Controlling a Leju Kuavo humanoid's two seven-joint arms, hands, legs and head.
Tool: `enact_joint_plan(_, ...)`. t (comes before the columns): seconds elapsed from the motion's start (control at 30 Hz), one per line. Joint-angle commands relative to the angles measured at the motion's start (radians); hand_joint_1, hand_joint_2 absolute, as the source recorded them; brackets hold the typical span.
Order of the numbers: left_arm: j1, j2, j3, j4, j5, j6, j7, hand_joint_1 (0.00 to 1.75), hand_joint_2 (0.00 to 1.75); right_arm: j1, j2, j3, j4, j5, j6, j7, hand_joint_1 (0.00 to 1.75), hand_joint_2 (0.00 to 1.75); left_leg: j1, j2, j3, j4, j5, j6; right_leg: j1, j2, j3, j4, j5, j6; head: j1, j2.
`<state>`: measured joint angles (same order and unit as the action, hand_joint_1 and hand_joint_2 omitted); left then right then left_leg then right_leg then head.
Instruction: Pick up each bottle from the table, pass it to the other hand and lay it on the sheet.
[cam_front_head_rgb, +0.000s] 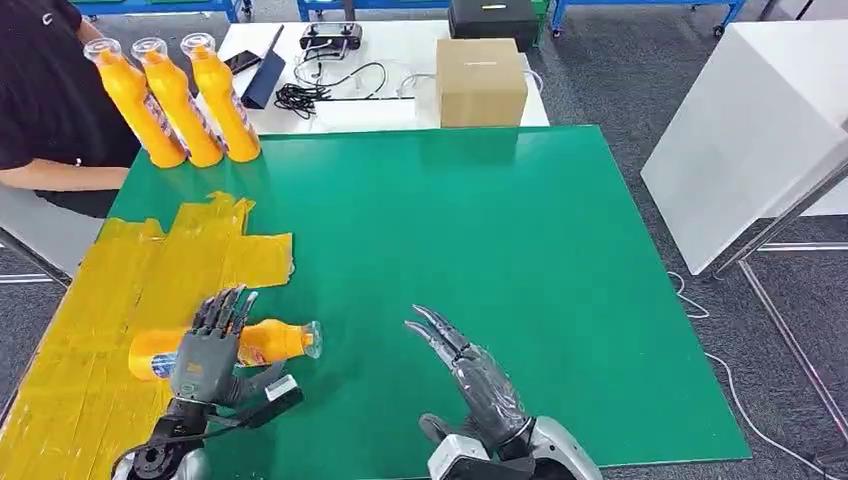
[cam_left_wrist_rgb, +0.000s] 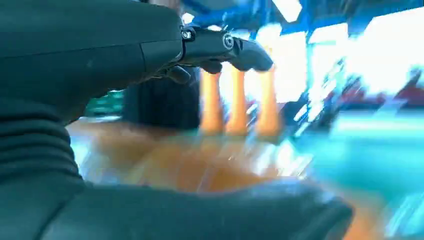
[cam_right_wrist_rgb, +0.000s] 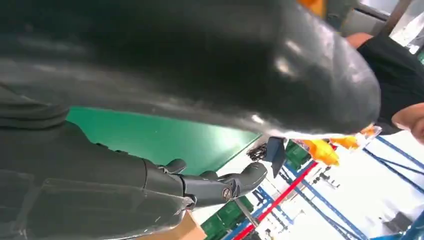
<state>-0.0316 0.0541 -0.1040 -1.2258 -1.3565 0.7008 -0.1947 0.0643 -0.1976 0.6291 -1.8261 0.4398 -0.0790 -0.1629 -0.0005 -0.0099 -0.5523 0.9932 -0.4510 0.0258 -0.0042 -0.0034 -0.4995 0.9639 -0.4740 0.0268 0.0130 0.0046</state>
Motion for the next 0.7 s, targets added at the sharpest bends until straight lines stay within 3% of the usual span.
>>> enact_joint_plan(0.03, 0.013, -0.234, 0.350, -0.185, 0.061, -0.003, -0.275, 0.00, 0.00, -0.008, -0.029, 0.028, 0.042, -0.008, -0.013, -0.005, 0.00, 0.00, 0.001, 0.002, 0.000, 0.001, -0.001, 0.000, 0.001, 0.002, 0.000, -0.001, 0.001, 0.000, 0.000, 0.000)
enact_joint_plan(0.13, -0.011, -0.291, 0.446, -0.169, 0.082, -0.003, -0.390, 0.00, 0.00, -0.001, -0.037, 0.034, 0.035, -0.008, -0.020, -0.005, 0.00, 0.00, 0.001, 0.001, -0.002, 0.001, 0.000, -0.001, 0.001, 0.000, -0.001, -0.001, 0.000, 0.000, 0.000, 0.000)
enact_joint_plan(0.33, -0.023, -0.304, 0.479, -0.140, 0.098, -0.003, -0.416, 0.00, 0.00, 0.001, -0.040, 0.036, 0.034, -0.008, -0.024, -0.005, 0.00, 0.00, 0.001, 0.002, -0.001, 0.000, 0.000, -0.001, 0.001, 0.001, -0.001, -0.001, 0.001, 0.000, 0.000, 0.000)
enact_joint_plan(0.43, -0.035, -0.335, 0.506, -0.104, 0.219, -0.003, -0.503, 0.00, 0.00, 0.012, -0.039, 0.035, 0.031, -0.008, -0.034, -0.005, 0.00, 0.00, 0.001, 0.001, -0.002, 0.000, 0.000, -0.001, 0.001, 0.000, -0.002, -0.001, 0.000, 0.000, -0.001, 0.000)
enact_joint_plan(0.53, 0.000, -0.221, 0.209, -0.044, 0.565, -0.037, -0.379, 0.00, 0.00, 0.051, -0.013, 0.015, 0.017, 0.045, -0.070, -0.007, 0.00, 0.00, 0.000, -0.001, -0.001, -0.002, 0.001, 0.000, -0.001, -0.002, -0.001, -0.002, 0.000, 0.000, -0.001, 0.000)
enact_joint_plan(0.57, 0.030, -0.204, 0.118, -0.116, 0.762, -0.194, -0.335, 0.00, 0.00, 0.077, 0.013, 0.002, 0.005, 0.128, -0.143, -0.003, 0.00, 0.00, 0.000, -0.002, 0.000, -0.002, 0.001, -0.001, 0.000, -0.003, 0.000, -0.002, 0.000, 0.000, 0.000, 0.000)
enact_joint_plan(0.63, 0.093, -0.212, 0.043, -0.258, 1.020, -0.396, -0.353, 0.00, 0.00, 0.113, 0.051, -0.017, -0.023, 0.169, -0.246, -0.024, 0.00, 0.00, 0.001, -0.003, -0.003, 0.000, 0.000, -0.001, 0.000, -0.004, -0.002, -0.001, -0.001, 0.000, -0.001, 0.000)
enact_joint_plan(0.7, 0.164, -0.212, -0.045, -0.404, 1.088, -0.451, -0.365, 0.00, 0.00, 0.130, 0.073, -0.028, -0.046, 0.130, -0.300, -0.042, 0.00, 0.00, 0.002, -0.002, -0.003, 0.002, -0.002, -0.002, 0.002, -0.003, -0.002, 0.000, -0.002, 0.000, -0.001, 0.000)
